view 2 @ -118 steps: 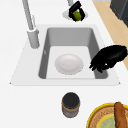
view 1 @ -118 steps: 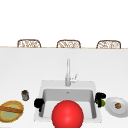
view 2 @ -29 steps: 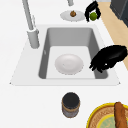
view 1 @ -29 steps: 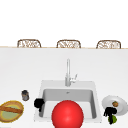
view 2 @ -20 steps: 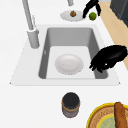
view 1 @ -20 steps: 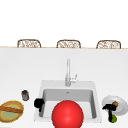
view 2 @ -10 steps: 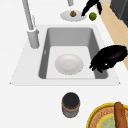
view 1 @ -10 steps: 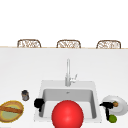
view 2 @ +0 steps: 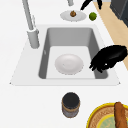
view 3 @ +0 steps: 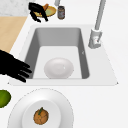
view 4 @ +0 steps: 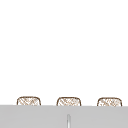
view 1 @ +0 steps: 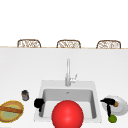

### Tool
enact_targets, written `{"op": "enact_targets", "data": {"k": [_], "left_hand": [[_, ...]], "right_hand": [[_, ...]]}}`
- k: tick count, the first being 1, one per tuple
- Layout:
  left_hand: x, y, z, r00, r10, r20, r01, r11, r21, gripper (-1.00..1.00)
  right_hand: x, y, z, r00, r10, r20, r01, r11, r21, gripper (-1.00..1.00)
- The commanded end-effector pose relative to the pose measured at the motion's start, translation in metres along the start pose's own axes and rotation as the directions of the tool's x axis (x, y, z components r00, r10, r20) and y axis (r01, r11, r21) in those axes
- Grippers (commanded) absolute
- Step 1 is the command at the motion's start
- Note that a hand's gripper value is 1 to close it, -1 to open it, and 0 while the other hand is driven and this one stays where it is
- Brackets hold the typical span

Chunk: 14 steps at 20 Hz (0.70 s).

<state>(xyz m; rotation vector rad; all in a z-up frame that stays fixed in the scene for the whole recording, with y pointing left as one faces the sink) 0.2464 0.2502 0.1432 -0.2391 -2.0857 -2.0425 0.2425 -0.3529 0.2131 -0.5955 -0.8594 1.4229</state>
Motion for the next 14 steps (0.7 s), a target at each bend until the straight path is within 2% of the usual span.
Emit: {"op": "enact_targets", "data": {"k": [1, 8, 14], "left_hand": [[0.0, 0.0, 0.0, 1.0, 0.0, 0.0, 0.0, 1.0, 0.0, 0.0], [0.0, 0.0, 0.0, 1.0, 0.0, 0.0, 0.0, 1.0, 0.0, 0.0], [0.0, 0.0, 0.0, 1.0, 0.0, 0.0, 0.0, 1.0, 0.0, 0.0]], "right_hand": [[-0.009, -0.016, 0.006, 0.998, 0.057, -0.008, -0.058, 0.996, -0.064, -1.0], [-0.024, -0.029, 0.007, 0.991, 0.115, -0.062, -0.123, 0.982, -0.144, -1.0], [-0.041, -0.033, 0.007, 0.979, 0.169, -0.116, -0.183, 0.975, -0.128, -1.0]]}}
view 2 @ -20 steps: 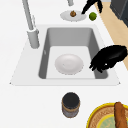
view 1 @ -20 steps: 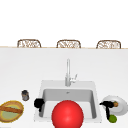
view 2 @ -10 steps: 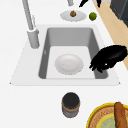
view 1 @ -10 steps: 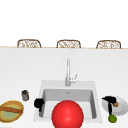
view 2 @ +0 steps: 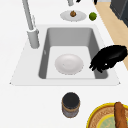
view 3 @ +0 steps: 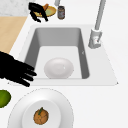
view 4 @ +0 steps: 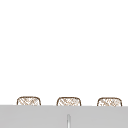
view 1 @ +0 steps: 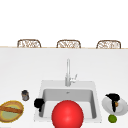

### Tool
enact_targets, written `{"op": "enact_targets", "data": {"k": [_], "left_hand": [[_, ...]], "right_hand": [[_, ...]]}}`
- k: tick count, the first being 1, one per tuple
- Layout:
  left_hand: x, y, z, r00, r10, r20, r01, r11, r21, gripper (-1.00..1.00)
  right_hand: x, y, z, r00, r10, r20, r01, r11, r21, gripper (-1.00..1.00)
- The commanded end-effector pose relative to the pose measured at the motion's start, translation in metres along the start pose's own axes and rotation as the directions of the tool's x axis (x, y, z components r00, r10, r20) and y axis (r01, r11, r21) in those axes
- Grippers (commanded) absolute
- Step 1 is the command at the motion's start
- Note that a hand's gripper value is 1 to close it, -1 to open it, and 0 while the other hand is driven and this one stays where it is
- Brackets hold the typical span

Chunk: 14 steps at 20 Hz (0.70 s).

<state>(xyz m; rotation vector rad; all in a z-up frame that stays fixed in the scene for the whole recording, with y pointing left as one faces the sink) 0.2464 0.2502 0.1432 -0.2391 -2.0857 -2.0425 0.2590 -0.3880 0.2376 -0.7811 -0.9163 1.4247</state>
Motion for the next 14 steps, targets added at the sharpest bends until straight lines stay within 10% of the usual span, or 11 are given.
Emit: {"op": "enact_targets", "data": {"k": [1, 14], "left_hand": [[0.0, 0.0, 0.0, 1.0, 0.0, 0.0, 0.0, 1.0, 0.0, 0.0], [0.0, 0.0, 0.0, 1.0, 0.0, 0.0, 0.0, 1.0, 0.0, 0.0]], "right_hand": [[-0.012, 0.0, 0.001, 0.992, 0.11, -0.057, -0.109, 0.994, 0.011, -1.0], [-0.044, 0.009, -0.063, 0.97, 0.224, -0.099, -0.214, 0.971, 0.105, -1.0]]}}
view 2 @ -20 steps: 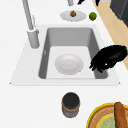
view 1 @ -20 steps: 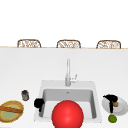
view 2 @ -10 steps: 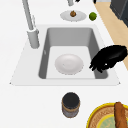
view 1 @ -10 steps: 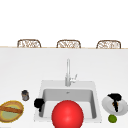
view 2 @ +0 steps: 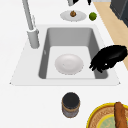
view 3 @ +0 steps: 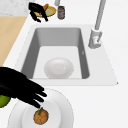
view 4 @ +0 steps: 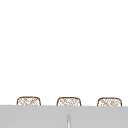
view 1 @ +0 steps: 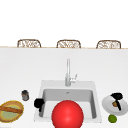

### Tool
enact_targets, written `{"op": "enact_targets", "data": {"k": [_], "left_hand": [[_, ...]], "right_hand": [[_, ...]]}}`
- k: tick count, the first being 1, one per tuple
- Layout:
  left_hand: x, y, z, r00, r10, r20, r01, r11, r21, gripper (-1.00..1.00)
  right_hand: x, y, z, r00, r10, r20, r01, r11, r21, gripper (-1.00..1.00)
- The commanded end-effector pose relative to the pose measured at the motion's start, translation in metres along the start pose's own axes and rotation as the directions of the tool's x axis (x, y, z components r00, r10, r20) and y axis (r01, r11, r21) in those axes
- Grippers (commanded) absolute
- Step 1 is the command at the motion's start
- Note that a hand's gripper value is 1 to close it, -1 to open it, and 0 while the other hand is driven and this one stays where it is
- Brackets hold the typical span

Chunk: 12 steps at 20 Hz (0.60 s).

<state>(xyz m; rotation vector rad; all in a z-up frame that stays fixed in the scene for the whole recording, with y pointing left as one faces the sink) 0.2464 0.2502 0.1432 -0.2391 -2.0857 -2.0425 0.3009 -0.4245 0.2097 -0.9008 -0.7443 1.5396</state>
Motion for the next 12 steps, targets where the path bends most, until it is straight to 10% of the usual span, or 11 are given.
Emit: {"op": "enact_targets", "data": {"k": [1, 12], "left_hand": [[0.0, 0.0, 0.0, 1.0, 0.0, 0.0, 0.0, 1.0, 0.0, 0.0], [0.0, 0.0, 0.0, 1.0, 0.0, 0.0, 0.0, 1.0, 0.0, 0.0]], "right_hand": [[-0.002, 0.009, -0.02, 0.999, 0.051, -0.014, -0.05, 0.998, 0.048, -1.0], [-0.011, 0.026, -0.068, 1.0, 0.019, 0.018, -0.021, 0.992, 0.127, -1.0]]}}
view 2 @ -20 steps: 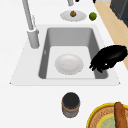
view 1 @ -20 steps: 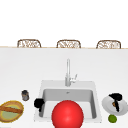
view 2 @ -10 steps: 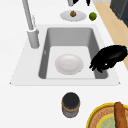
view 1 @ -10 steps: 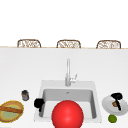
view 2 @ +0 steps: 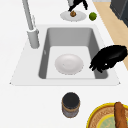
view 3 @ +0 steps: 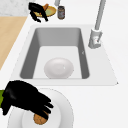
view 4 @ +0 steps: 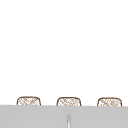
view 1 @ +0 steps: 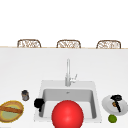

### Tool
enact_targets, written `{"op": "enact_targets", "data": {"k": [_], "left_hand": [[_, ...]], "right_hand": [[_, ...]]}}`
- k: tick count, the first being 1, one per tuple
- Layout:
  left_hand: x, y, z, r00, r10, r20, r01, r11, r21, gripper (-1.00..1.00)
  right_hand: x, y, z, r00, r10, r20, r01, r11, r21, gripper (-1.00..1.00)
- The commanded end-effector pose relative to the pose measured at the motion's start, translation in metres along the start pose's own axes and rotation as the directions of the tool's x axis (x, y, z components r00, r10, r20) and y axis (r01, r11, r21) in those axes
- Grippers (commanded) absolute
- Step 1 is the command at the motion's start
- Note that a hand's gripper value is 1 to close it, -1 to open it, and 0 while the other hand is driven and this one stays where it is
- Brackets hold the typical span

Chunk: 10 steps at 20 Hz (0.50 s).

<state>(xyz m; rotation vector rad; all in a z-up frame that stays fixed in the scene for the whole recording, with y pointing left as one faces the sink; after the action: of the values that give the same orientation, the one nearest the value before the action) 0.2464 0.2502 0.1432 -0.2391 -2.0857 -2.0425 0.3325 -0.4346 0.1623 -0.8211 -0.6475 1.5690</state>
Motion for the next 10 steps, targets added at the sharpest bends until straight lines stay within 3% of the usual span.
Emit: {"op": "enact_targets", "data": {"k": [1, 10], "left_hand": [[0.0, 0.0, 0.0, 1.0, 0.0, 0.0, 0.0, 1.0, 0.0, 0.0], [0.0, 0.0, 0.0, 1.0, 0.0, 0.0, 0.0, 1.0, 0.0, 0.0]], "right_hand": [[-0.006, -0.001, -0.021, 1.0, 0.017, 0.02, -0.017, 0.999, 0.029, -1.0], [-0.016, 0.005, -0.062, 1.0, 0.006, 0.02, -0.007, 0.998, 0.055, -1.0]]}}
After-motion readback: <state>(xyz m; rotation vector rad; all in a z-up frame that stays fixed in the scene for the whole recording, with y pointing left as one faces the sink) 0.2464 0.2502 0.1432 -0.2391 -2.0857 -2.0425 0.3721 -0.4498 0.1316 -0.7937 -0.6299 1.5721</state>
